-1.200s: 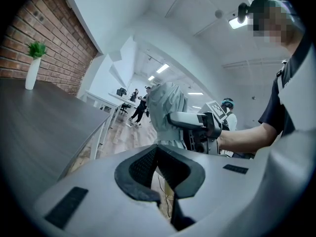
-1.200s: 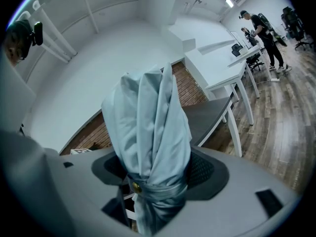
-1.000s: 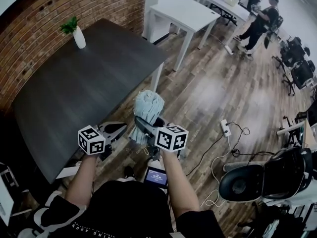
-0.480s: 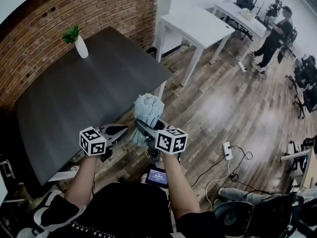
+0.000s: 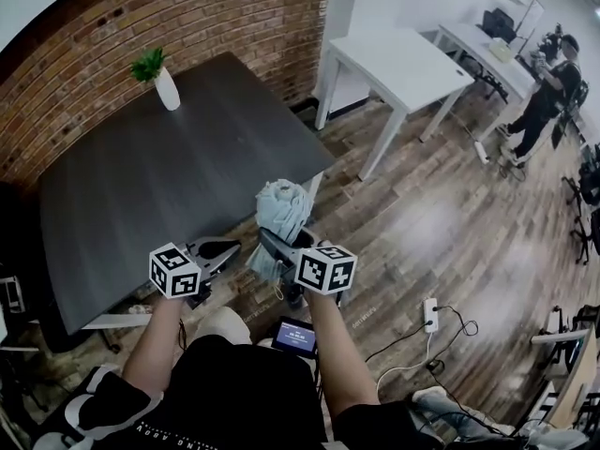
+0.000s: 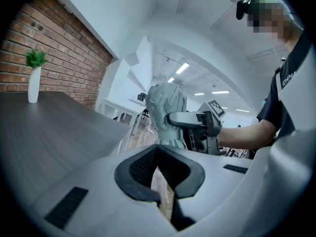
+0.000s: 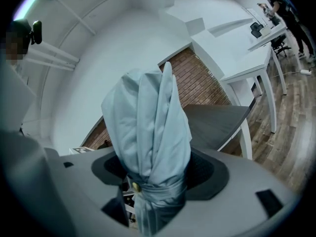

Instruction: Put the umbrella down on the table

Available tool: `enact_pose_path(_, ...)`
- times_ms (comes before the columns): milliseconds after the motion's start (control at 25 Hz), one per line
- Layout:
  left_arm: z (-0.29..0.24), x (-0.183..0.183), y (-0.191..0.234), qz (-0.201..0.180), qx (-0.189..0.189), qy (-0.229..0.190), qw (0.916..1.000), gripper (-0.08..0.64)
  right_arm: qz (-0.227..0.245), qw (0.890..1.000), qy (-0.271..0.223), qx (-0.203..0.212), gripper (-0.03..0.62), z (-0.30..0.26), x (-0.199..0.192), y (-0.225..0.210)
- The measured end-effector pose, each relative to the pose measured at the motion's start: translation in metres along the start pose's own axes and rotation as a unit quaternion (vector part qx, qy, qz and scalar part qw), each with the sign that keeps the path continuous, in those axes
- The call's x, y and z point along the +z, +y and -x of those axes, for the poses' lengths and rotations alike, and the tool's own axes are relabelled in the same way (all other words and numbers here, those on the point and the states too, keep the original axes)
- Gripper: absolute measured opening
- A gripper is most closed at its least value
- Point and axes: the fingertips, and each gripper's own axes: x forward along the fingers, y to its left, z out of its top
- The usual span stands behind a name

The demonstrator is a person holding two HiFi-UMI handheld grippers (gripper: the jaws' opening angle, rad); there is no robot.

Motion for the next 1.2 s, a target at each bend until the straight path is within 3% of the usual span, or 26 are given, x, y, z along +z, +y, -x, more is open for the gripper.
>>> enact_pose_path(440, -0.018, 0.015, 0.069, 0.032, 0.023, -0.015, 0.9991, 0.003, -0.01, 1.0, 0.027, 0.01, 0.333, -0.053, 0.021, -0.035)
enact_pose_path(720, -0.04, 0.046, 0.139, 0.032, 0.024, -0.012, 0.9991, 0.003, 0.003, 0.999, 0.045, 0.017, 0.333, -0.123, 0.064, -0.063)
enact_pose_path(1200, -0.033, 0.093, 0.246, 0.036, 0.043, -0.019, 0.9983, 0.003, 0.01, 0.998, 0.06, 0.033, 0.333, -0.232, 0.116, -0.079)
